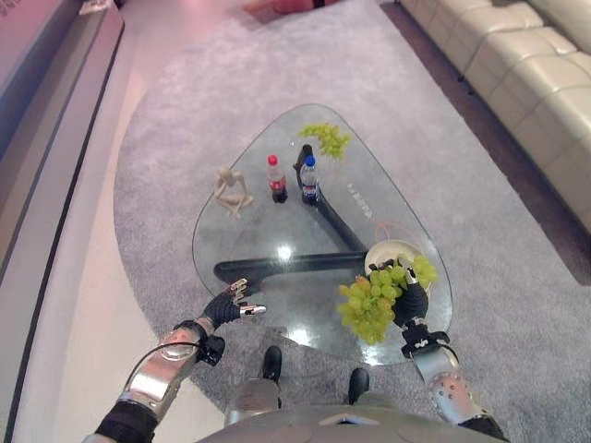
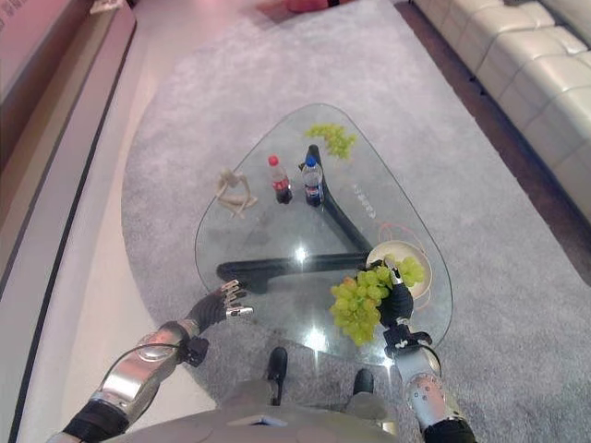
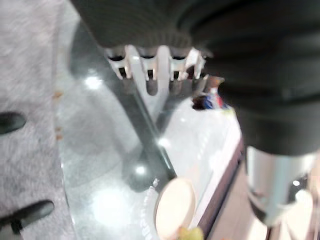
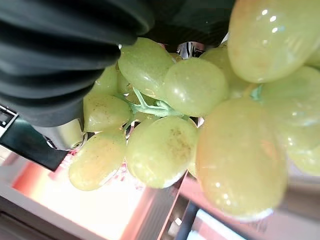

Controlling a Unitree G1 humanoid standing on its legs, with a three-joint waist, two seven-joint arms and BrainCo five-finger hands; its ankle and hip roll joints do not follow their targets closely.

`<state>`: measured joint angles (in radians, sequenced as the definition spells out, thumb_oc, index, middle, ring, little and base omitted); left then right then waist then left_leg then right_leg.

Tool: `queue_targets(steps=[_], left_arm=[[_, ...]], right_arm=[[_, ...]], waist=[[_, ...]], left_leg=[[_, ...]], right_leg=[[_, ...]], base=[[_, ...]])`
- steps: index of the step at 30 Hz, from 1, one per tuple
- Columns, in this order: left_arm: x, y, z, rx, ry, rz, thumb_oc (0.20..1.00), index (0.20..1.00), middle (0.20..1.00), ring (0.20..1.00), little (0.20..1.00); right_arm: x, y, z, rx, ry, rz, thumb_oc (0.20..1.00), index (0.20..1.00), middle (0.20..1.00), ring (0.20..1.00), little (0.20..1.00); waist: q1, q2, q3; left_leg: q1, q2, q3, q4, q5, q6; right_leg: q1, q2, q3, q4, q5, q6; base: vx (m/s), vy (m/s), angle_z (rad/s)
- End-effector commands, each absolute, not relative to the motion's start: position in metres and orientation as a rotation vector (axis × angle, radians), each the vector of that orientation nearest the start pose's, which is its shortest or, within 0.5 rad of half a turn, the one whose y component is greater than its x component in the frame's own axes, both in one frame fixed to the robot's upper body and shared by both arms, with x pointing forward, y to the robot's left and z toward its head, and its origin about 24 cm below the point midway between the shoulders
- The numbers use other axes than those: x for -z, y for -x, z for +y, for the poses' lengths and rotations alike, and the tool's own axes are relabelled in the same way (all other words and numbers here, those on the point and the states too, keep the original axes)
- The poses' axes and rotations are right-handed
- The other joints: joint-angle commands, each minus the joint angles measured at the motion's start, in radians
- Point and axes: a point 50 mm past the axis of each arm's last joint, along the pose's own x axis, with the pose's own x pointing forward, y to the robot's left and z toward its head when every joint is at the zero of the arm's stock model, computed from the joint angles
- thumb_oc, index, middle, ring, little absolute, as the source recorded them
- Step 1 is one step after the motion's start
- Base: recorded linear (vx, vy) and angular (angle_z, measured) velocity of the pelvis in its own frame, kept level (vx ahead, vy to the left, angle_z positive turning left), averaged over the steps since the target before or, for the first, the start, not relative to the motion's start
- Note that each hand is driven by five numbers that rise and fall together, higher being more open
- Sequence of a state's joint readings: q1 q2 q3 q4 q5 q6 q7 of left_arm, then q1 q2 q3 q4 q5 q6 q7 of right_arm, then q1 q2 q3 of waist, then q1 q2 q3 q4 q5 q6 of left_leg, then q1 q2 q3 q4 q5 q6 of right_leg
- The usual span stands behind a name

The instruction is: Pick up fruits into the plate

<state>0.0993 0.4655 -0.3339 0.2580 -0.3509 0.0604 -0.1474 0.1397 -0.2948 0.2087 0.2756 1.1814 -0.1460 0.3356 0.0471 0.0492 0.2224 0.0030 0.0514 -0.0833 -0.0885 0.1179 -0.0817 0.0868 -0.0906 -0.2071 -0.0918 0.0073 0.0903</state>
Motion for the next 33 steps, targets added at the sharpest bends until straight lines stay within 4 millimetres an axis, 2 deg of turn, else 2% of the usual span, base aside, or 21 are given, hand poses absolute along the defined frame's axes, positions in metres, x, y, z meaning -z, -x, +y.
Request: queue_targets(steps=[1,7,17,26,30,33], left_arm=[[0.027,-0.224,0.206,0.184,-0.006,0.353,1.0,1.0,1.0,1.0,1.0],[0.036,-0.223,0.209,0.109,0.053,0.34,1.0,1.0,1.0,1.0,1.0],[0.054,-0.217,0.203,0.123,0.062,0.402,1.0,1.0,1.0,1.0,1.0],[0.069,-0.211,0.195,0.133,0.078,0.446,1.0,1.0,1.0,1.0,1.0],[0.07,-0.211,0.193,0.137,0.092,0.447,1.0,1.0,1.0,1.0,1.0],[0.071,-0.21,0.191,0.146,0.103,0.447,1.0,1.0,1.0,1.0,1.0]], right_arm=[[-0.014,-0.235,-0.18,-0.213,-0.759,-0.058,0.2,0.2,0.2,0.2,0.2],[-0.037,-0.247,-0.191,-0.179,-0.536,-0.185,0.2,0.2,0.2,0.2,0.2],[-0.081,-0.263,-0.202,-0.145,-0.433,-0.391,0.2,0.2,0.2,0.2,0.2],[-0.106,-0.271,-0.209,-0.12,-0.435,-0.498,0.2,0.2,0.2,0.2,0.2],[-0.11,-0.272,-0.212,-0.113,-0.429,-0.514,0.2,0.2,0.2,0.2,0.2],[-0.121,-0.274,-0.215,-0.105,-0.425,-0.552,0.2,0.2,0.2,0.2,0.2]], waist=[[-0.011,-0.021,0.076],[-0.026,0.004,0.159],[-0.039,0.034,0.249],[-0.052,0.053,0.277],[-0.056,0.06,0.277],[-0.061,0.074,0.281]], left_leg=[[-0.001,-0.067,0.037,0.08,-0.115,0.058],[-0.065,-0.073,0.013,0.104,-0.102,0.055],[-0.151,-0.082,-0.006,0.128,-0.088,0.053],[-0.192,-0.087,0.006,0.13,-0.079,0.052],[-0.199,-0.09,0.01,0.134,-0.079,0.052],[-0.215,-0.095,0.016,0.145,-0.078,0.053]], right_leg=[[-0.081,0.024,0.049,0.075,0.019,-0.018],[-0.153,0.028,0.047,0.133,0.0,-0.039],[-0.257,0.023,0.046,0.19,-0.009,-0.052],[-0.326,0.017,0.055,0.232,-0.015,-0.053],[-0.339,0.013,0.056,0.242,-0.017,-0.054],[-0.367,0.007,0.06,0.265,-0.021,-0.054]], base=[[-0.07,-0.019,-0.03],[-0.06,-0.006,0.0],[-0.06,-0.012,-0.02],[-0.03,0.014,-0.07],[0.0,0.017,-0.02],[0.0,0.023,0.02]])
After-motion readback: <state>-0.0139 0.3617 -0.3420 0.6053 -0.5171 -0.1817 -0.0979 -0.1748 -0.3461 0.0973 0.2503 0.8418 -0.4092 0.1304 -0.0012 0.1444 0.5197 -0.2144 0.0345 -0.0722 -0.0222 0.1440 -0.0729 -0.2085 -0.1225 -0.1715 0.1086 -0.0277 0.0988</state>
